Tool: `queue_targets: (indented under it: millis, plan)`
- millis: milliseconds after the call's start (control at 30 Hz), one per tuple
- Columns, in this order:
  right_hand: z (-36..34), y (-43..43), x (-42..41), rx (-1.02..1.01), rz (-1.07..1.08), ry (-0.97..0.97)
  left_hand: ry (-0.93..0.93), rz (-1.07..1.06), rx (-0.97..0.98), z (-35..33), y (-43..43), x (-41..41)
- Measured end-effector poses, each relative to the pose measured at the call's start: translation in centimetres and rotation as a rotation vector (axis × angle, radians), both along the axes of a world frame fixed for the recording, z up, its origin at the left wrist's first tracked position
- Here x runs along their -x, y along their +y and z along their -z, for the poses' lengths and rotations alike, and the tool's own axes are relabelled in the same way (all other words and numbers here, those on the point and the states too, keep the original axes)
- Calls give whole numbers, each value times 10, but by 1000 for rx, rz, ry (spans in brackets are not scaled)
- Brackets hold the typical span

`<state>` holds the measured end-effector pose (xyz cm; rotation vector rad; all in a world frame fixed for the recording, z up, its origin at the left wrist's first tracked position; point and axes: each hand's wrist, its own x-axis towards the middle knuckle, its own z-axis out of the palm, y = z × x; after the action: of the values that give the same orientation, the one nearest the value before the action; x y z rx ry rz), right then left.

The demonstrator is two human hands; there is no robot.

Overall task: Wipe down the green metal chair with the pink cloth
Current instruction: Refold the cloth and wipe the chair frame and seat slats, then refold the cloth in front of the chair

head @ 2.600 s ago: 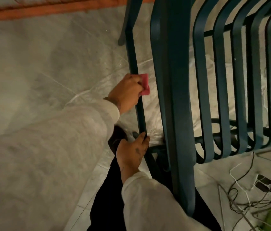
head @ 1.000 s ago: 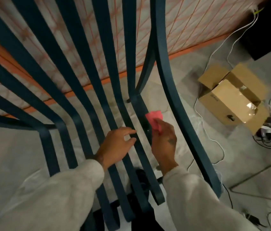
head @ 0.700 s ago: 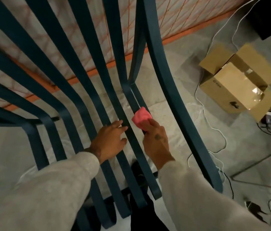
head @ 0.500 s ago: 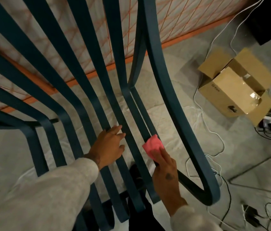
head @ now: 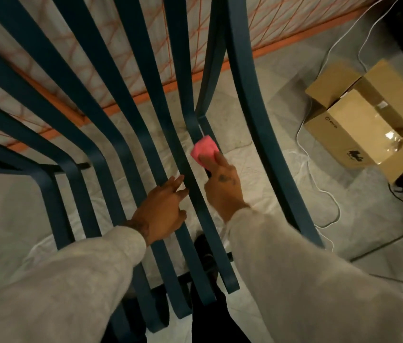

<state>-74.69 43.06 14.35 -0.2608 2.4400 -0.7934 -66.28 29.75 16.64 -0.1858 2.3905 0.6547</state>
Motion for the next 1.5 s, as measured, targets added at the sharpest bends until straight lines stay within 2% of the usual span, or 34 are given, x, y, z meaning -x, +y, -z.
queue_targets:
  millis: [100, 167, 267, 367, 400, 500, 633, 833, 1067, 1233, 1367, 1500]
  plan:
    - [-17, 43, -53, -76, -30, 19, -18, 44, 23, -2, -2, -1]
    - [-27, 70, -76, -16, 19, -52, -34, 32, 29, -6, -1, -1]
    - [-37, 97, -97, -23, 74, -134, -35, -96, -13, -21, 9, -6]
    - [-49, 102, -99, -10, 268, -268, -34, -182, -52, -44, 25, -17]
    - [-55, 105, -97, -7, 268, -242, -33, -198, -66, -53, 31, -22]
    - [-95, 96, -85, 199, 353, -256, -7, -218, -94, -86, 45, -30]
    - [-160, 92, -68, 345, 325, -337, 59, -308, -110, -133, 55, -38]
    - [-222, 101, -63, 304, 238, -330, 160, -411, -152, -209, 60, -68]
    - [-295, 114, -111, 462, 258, -427, 186, -549, -136, -275, 65, -166]
    - [-340, 104, -173, 523, 176, -554, 294, -783, -169, -316, 67, -243]
    - [-369, 91, -211, 587, 128, -678, 306, -1120, -382, -344, 79, -285]
    - [-384, 83, -235, 619, 60, -846, 205, -1327, -749, -371, 97, -310]
